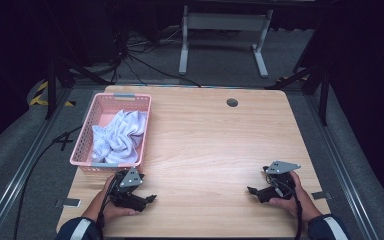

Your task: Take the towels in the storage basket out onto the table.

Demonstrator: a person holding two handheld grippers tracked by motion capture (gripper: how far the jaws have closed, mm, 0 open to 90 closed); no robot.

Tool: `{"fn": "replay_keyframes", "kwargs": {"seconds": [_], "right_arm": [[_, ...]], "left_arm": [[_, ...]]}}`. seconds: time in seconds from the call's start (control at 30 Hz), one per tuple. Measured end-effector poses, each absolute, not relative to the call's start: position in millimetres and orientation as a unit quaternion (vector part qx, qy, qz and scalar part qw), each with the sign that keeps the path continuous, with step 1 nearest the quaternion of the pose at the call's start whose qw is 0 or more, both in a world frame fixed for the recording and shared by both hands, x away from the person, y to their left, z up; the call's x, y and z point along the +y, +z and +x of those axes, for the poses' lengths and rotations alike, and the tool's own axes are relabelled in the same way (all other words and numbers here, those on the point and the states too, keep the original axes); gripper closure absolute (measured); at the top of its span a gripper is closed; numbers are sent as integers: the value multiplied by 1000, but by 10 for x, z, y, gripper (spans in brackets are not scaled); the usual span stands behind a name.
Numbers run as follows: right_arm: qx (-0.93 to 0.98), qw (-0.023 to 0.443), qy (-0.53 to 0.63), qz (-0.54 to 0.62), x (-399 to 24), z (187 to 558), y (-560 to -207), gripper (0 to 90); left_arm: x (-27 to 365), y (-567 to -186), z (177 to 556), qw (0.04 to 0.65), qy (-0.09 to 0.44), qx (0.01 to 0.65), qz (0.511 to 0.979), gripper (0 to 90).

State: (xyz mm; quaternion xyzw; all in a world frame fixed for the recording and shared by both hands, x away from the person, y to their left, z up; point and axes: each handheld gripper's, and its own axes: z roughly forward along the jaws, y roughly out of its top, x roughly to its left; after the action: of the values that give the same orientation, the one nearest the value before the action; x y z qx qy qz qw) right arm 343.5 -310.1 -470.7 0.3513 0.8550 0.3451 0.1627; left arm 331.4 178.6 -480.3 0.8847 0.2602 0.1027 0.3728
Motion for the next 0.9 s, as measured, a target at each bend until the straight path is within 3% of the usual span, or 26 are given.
{"fn": "replay_keyframes", "kwargs": {"seconds": [0.3, 0.5, 0.9], "right_arm": [[854, 164, 345, 352, -3099, 3433, -4708, 7], [854, 163, 345, 353, -3099, 3432, -4707, 7], [854, 163, 345, 352, -3101, 3426, -4707, 6]], "left_arm": [[1776, -4786, 3314, 364, 104, 263, 888, 155], [1746, -4714, 3270, 345, 111, 257, 896, 207], [1827, -4346, 3173, 384, 143, 239, 880, 214]]}}
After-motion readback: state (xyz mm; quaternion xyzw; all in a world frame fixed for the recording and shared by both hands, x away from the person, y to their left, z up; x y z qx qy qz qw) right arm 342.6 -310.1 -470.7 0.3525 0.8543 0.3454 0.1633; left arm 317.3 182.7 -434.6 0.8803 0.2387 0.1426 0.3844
